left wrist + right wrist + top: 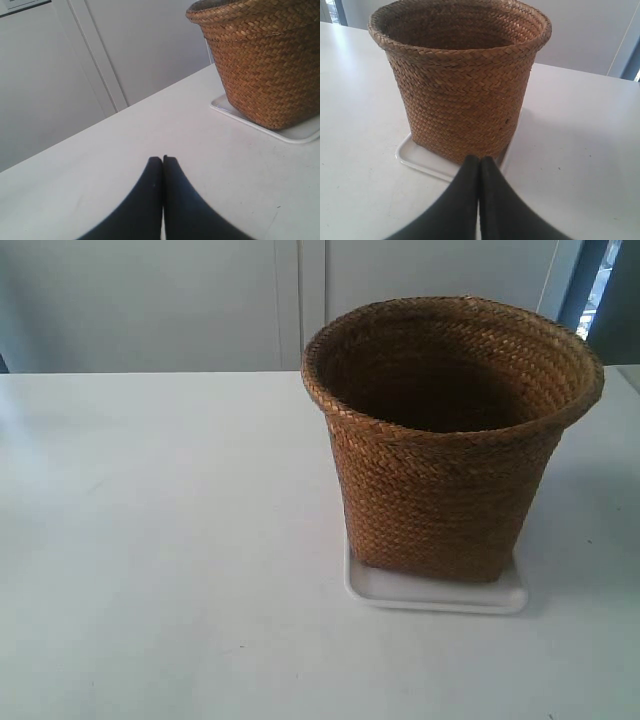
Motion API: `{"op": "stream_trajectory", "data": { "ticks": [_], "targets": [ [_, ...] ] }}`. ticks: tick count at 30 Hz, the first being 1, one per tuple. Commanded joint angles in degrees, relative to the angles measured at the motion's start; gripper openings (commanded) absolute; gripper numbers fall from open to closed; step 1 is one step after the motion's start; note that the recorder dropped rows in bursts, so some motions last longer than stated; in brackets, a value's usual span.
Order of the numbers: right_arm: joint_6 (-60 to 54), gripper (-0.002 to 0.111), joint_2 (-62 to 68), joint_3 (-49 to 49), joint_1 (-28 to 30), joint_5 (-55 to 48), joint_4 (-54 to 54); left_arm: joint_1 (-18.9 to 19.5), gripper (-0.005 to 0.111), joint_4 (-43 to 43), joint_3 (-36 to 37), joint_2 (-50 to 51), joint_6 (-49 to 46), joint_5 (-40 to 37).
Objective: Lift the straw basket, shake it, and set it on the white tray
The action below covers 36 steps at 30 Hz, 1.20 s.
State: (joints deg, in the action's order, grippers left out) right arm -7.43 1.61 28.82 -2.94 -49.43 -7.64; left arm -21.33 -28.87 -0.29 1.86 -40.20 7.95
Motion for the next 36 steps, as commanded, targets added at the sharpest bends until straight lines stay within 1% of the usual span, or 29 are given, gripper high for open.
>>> {"op": "stream_trajectory", "data": {
  "ticks": [1,3,5,8,10,13,16,19,21,27,36],
  "targets": [
    [0.2,0.000,0.7,-0.3,0.1,0.7,0.1,0.1,0.000,-0.6,0.3,-0.4,-0.4,0.0],
    [0.2,0.000,1.6,-0.3,0.1,1.0,0.1,0.1,0.000,-0.6,0.3,-0.4,-0.4,0.0],
    [-0.3,0.000,2.4,-0.3,0.1,5.1,2.1,0.1,0.000,-0.6,0.3,-0.4,-0.4,0.0],
    [-0.4,0.000,3.8,-1.0,0.1,17.5,4.4,0.1,0.000,-0.6,0.3,-0.4,-0.4,-0.2],
    [-0.4,0.000,4.5,-3.8,0.1,26.3,7.0,0.1,0.000,-0.6,0.3,-0.4,-0.4,-0.2],
    [-0.3,0.000,5.5,-9.6,0.1,35.5,8.9,0.1,0.000,-0.6,0.3,-0.4,-0.4,-0.2],
    [0.4,0.000,6.9,-16.0,0.1,41.4,8.4,0.1,0.000,-0.6,0.3,-0.4,-0.4,-0.2],
    [0.4,0.000,6.4,-20.6,0.1,43.7,6.3,0.1,0.000,-0.6,0.3,-0.4,-0.4,-0.2],
    [0.7,0.000,4.6,-22.5,0.1,43.4,5.8,0.1,0.000,-0.6,0.3,-0.4,-0.4,-0.2],
    [11.7,0.000,-1.6,-26.9,0.1,43.2,3.4,0.1,0.000,-0.6,0.3,-0.4,-0.4,-0.2],
    [11.8,0.000,-1.6,-28.8,0.1,43.5,3.4,0.1,0.000,-0.6,0.3,-0.4,-0.4,-0.2]
  ]
}}
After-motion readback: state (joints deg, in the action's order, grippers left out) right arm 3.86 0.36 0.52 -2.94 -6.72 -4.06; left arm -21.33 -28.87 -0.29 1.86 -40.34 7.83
